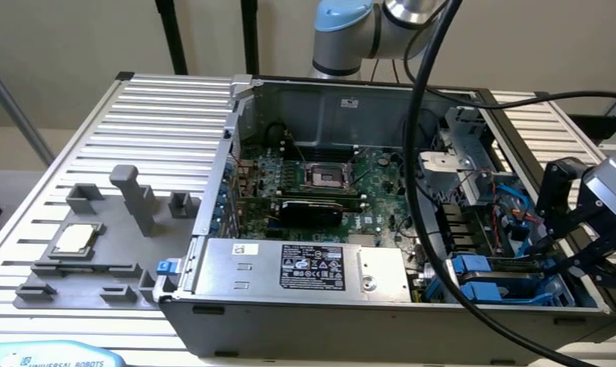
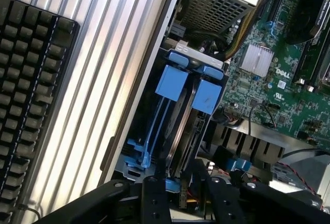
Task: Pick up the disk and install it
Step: 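Insert the first disk wire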
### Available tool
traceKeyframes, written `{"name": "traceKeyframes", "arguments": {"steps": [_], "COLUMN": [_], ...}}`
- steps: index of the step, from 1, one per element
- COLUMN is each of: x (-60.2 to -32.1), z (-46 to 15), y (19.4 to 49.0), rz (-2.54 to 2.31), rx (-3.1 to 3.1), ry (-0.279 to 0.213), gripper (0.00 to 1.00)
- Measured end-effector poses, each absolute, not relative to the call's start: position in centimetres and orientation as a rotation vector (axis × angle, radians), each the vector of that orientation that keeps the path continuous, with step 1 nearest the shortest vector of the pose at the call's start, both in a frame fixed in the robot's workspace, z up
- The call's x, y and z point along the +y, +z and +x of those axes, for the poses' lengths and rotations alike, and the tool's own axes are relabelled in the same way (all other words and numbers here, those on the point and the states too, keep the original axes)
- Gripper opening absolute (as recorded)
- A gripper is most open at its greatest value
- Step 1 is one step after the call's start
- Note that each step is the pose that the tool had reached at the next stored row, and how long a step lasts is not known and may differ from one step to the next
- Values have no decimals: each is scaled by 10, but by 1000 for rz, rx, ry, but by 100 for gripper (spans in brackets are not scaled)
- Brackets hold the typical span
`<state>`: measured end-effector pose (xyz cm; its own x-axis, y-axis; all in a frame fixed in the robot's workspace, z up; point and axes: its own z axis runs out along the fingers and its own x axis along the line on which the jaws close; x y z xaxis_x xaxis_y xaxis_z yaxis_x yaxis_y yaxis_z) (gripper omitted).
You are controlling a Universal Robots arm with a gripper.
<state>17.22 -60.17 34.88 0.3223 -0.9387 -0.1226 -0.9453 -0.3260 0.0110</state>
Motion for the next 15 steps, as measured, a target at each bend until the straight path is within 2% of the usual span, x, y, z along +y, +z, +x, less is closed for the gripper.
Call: {"name": "traceKeyframes", "arguments": {"steps": [1,6,8,9,10,15], "x": [-602,-601,-600,-599,-599,-596], "z": [172,173,173,173,173,170], "y": [348,347,347,347,348,352], "rz": [-2504,-2507,-2508,-2509,-2509,-2509], "rx": [1785,1780,1779,1779,1778,1778], "ry": [164,164,164,164,164,164], "gripper": [27,27,25,18,16,16]}}
